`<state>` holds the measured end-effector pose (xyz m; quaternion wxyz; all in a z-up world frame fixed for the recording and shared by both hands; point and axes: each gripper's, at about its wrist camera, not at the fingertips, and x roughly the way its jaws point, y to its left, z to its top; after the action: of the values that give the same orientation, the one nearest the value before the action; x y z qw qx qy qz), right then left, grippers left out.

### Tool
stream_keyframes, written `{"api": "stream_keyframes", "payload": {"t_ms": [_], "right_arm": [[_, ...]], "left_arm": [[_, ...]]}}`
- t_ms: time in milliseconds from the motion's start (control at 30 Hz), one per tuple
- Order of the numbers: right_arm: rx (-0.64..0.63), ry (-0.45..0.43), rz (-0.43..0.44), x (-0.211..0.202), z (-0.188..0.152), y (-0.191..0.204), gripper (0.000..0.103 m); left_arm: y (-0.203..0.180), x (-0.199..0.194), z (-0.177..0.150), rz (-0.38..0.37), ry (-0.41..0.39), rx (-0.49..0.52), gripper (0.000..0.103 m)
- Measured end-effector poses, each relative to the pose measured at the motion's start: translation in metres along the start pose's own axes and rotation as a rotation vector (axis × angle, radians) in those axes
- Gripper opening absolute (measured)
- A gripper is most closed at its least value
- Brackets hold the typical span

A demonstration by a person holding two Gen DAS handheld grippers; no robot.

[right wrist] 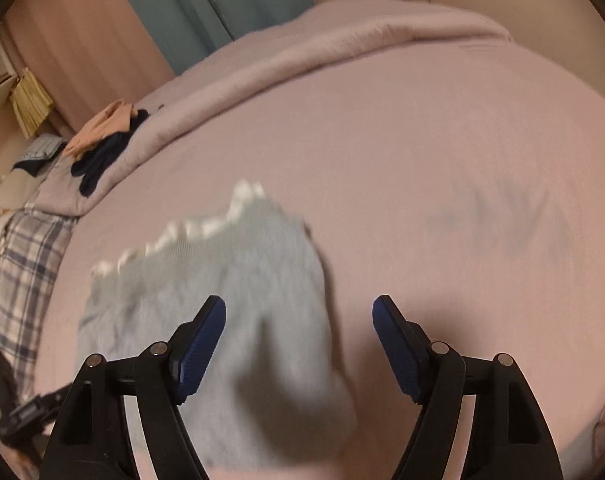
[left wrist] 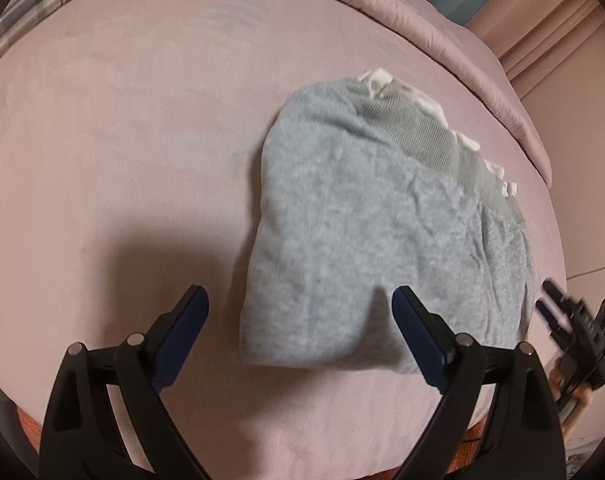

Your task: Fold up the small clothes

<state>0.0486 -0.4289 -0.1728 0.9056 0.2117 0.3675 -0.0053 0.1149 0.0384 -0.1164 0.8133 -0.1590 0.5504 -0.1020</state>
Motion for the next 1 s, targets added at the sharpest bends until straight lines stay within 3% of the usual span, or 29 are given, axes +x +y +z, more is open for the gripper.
{"api": "stream_keyframes", "payload": {"t_ms": [200, 300, 367, 433, 500, 567, 633, 667, 833, 1000], "right_arm": [[0.133, 0.124, 0.091, 0.018, -0.039, -0.021, 0.076], [0.179, 0.119, 0.185, 0.021, -0.044, -0.022, 0.076], [0.213, 0.151, 0.257, 0.033, -0.040, -0.020, 0.076], [0.232, 0.151, 0.259, 0.035, -0.038, -0.018, 0.076], [0.228, 0.152, 0.281, 0.040, -0.036, -0.012, 0.075], [0.217, 0.149, 0.286, 0.042, -0.041, -0.007, 0.065], [0.213, 0.156, 0.302, 0.047, -0.043, -0.001, 0.040], [0.234, 0.165, 0.331, 0.048, -0.045, -0.003, 0.037], [0.316, 0.147, 0.391, 0.038, -0.046, -0.011, 0.029], [0.320, 0.075, 0.433, 0.006, -0.031, -0.012, 0.027]], "left_arm": [[0.008, 0.009, -0.007, -0.029, 0.007, -0.026, 0.092], [0.009, 0.012, -0.006, -0.051, 0.002, -0.028, 0.091], [0.009, 0.013, -0.006, -0.054, -0.003, -0.036, 0.086], [0.007, 0.014, -0.005, -0.075, -0.002, -0.032, 0.071], [0.006, 0.016, -0.006, -0.092, 0.005, -0.040, 0.066], [0.001, 0.017, -0.007, -0.087, 0.008, -0.022, 0.056], [0.000, 0.017, -0.008, -0.108, 0.022, -0.018, 0.039], [0.000, 0.017, -0.010, -0.129, 0.034, -0.029, 0.038], [-0.007, 0.009, -0.017, -0.136, 0.044, -0.020, 0.036], [-0.023, 0.004, -0.035, -0.210, 0.110, 0.008, 0.037]]}}
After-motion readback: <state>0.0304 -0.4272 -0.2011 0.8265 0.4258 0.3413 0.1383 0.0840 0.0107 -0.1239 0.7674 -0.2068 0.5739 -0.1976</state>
